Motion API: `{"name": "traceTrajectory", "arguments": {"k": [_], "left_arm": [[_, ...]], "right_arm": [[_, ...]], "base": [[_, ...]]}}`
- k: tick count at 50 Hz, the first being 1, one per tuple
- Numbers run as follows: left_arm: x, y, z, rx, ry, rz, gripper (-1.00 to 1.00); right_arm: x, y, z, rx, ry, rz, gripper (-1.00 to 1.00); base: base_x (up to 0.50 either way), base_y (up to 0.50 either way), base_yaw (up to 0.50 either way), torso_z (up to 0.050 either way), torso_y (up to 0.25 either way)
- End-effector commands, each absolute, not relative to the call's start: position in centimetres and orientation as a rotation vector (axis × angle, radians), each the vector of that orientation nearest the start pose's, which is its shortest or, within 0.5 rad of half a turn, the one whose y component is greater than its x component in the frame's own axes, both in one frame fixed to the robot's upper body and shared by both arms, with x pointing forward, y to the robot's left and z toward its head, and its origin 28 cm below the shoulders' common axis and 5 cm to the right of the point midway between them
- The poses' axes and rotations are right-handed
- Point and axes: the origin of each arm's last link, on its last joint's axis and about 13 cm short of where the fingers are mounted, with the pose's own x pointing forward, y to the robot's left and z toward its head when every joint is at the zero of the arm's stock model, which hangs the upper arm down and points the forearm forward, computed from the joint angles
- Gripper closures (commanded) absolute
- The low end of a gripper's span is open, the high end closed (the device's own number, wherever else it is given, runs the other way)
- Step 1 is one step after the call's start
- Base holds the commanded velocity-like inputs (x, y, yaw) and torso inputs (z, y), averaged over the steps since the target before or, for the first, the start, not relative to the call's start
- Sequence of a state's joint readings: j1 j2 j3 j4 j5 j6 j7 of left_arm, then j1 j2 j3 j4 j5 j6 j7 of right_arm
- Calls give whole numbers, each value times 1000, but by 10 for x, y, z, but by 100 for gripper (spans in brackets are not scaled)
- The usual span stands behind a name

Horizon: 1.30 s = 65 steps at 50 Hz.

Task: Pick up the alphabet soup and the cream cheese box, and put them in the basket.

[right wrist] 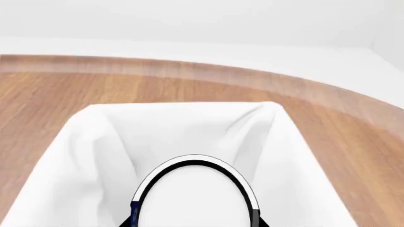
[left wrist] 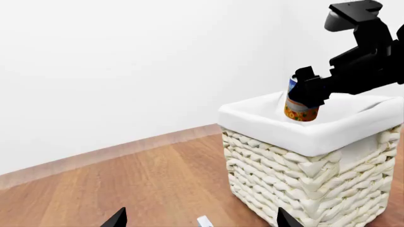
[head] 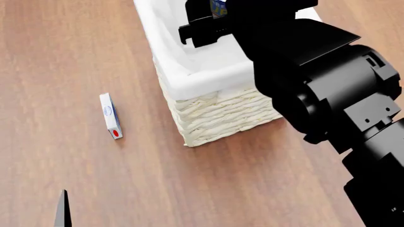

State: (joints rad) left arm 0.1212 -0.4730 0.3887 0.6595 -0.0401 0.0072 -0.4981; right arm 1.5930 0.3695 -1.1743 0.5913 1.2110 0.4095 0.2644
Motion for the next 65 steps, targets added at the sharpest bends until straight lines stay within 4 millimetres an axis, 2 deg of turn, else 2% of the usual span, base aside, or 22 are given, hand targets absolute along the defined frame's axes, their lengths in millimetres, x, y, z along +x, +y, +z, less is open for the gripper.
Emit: {"name": "traceTrajectory", "arguments": {"k": [1,6,12,13,32,39,43,48,51,54,55,64,65], "left_arm": [[155,200,111,135,-468,-56,-100],[155,200,111,134,-468,-55,-100],[155,200,112,134,-469,-55,-100],[155,200,112,133,-469,-54,-100],[155,201,112,134,-468,-55,-100],[156,201,111,134,-466,-55,-100],[156,200,111,135,-464,-57,-100],[158,200,110,136,-463,-61,-100],[158,200,110,136,-461,-62,-100],[158,199,110,135,-460,-63,-100],[159,199,109,135,-459,-65,-100],[160,198,109,133,-458,-73,-100],[160,198,109,135,-456,-74,-100]], "right_arm": [[395,-88,309,-179,-27,262,100],[396,-88,303,-183,-23,261,100],[396,-86,307,-182,-19,268,100],[396,-86,304,-182,-15,267,-100],[397,-86,300,-186,-16,266,-100],[390,-86,305,-182,-59,259,-100],[373,-88,315,-201,-147,250,-100],[357,-91,316,-216,-235,217,-100],[339,-95,317,-197,-290,207,-100],[325,-97,312,-181,-316,205,-100],[318,-98,305,-185,-338,193,-100],[285,-103,294,-188,-427,158,-100],[280,-104,287,-180,-426,164,-100]], "base": [[0,0,0,0,0],[0,0,0,0,0],[0,0,0,0,0],[0,0,0,0,0],[0,0,0,0,0],[0,0,0,0,0],[0,0,0,0,3],[0,0,0,0,0],[0,0,0,0,0],[0,0,0,0,0],[0,0,0,0,0],[0,0,0,0,0],[0,0,0,0,0]]}}
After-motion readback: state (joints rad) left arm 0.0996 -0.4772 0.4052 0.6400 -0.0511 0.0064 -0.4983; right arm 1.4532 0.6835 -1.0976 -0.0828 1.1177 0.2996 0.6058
